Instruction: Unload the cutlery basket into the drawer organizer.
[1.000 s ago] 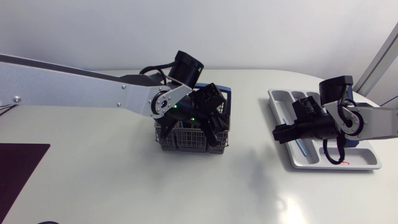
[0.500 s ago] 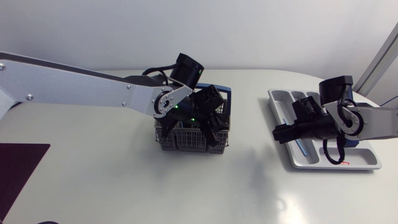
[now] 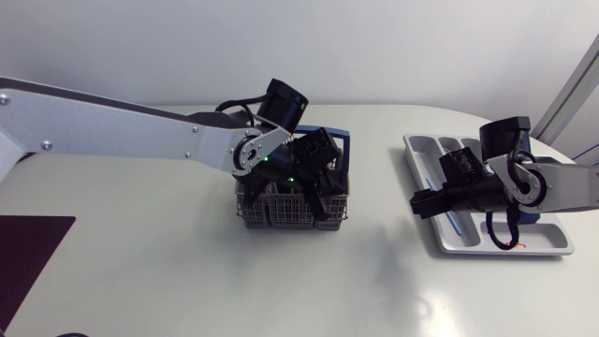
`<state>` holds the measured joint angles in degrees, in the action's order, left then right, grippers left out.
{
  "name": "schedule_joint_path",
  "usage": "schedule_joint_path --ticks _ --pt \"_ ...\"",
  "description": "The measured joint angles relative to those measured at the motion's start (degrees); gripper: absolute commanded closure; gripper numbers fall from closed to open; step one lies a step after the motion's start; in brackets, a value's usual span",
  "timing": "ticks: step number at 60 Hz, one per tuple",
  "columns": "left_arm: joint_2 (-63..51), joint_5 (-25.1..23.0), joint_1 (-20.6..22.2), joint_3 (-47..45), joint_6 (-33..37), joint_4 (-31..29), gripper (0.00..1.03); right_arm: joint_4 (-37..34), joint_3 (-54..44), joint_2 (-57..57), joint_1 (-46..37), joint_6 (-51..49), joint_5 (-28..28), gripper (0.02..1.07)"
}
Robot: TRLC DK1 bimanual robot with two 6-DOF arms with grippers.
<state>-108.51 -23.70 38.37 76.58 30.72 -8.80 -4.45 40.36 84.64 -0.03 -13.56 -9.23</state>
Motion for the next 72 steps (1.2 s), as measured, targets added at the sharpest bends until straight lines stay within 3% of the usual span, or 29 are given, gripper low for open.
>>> schedule_joint_path --ticks 18,29,60,72 --pt "-0.09 -3.19 -1.42 0.00 -1.25 -0.59 1.00 0.00 0.00 0.00 0.11 0.00 0.00 0.32" --pt "-0.09 -7.82 -4.02 1.22 -4.33 -3.63 1.00 0.00 0.00 0.00 0.57 0.00 0.00 0.32" --pt "0.13 -20.02 -9.53 6.54 -18.03 -7.43 1.00 -0.04 -0.33 -0.24 1.03 0.00 0.02 0.32" --pt "0.13 -26.97 -11.93 7.54 -25.35 -7.87 1.00 -0.04 -0.37 -1.11 1.18 0.00 0.02 0.32"
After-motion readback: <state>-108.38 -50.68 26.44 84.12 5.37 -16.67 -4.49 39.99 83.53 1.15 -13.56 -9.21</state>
